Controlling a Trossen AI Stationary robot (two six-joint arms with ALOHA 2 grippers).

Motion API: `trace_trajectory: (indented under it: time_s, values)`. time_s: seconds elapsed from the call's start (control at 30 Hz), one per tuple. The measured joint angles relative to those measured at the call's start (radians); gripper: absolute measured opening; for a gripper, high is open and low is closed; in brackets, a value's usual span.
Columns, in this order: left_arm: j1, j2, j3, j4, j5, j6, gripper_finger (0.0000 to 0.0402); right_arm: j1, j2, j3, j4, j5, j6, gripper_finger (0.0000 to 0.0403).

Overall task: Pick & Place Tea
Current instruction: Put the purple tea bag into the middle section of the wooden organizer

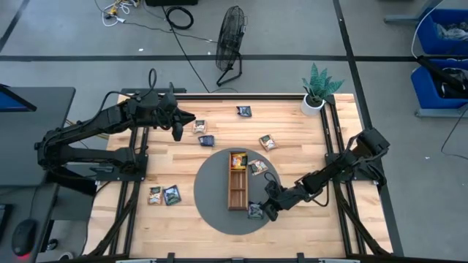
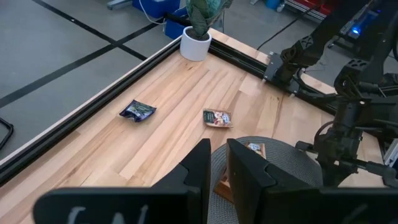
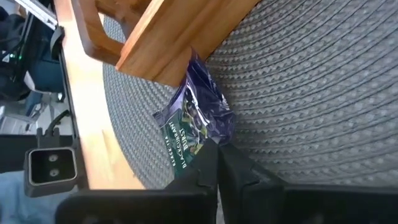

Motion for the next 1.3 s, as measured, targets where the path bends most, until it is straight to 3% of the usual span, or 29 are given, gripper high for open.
trace_trajectory:
  time_s: [0.23, 0.43, 0.7, 0.87, 0.97, 1.3]
  values:
    - [0.000, 0.000, 0.000, 0.000, 0.036, -0.033, 0.0053, 0.003, -0.073, 0.000, -0.037, -0.069, 0.023, 0.0001]
    - [0.000, 0.000, 0.000, 0.001, 0.123, -0.074, 0.0053, -0.006, -0.256, 0.000, -0.246, -0.074, -0.011, 0.0001]
    - [-0.001, 0.018, 0.001, 0.083, 0.347, -0.190, 0.0053, -0.098, -0.515, 0.046, -0.572, -0.193, -0.133, 0.0000]
    - [-0.001, 0.078, 0.001, 0.169, 0.457, -0.319, 0.0058, -0.195, -0.555, 0.193, -0.746, -0.261, -0.292, 0.0000]
    - [-0.001, 0.140, 0.000, 0.218, 0.538, -0.361, 0.0084, -0.253, -0.555, 0.284, -0.820, -0.275, -0.379, 0.0000]
    - [-0.022, 0.279, 0.000, 0.397, 0.566, -0.392, 0.0214, -0.416, -0.555, 0.430, -0.981, -0.353, -0.519, 0.0000]
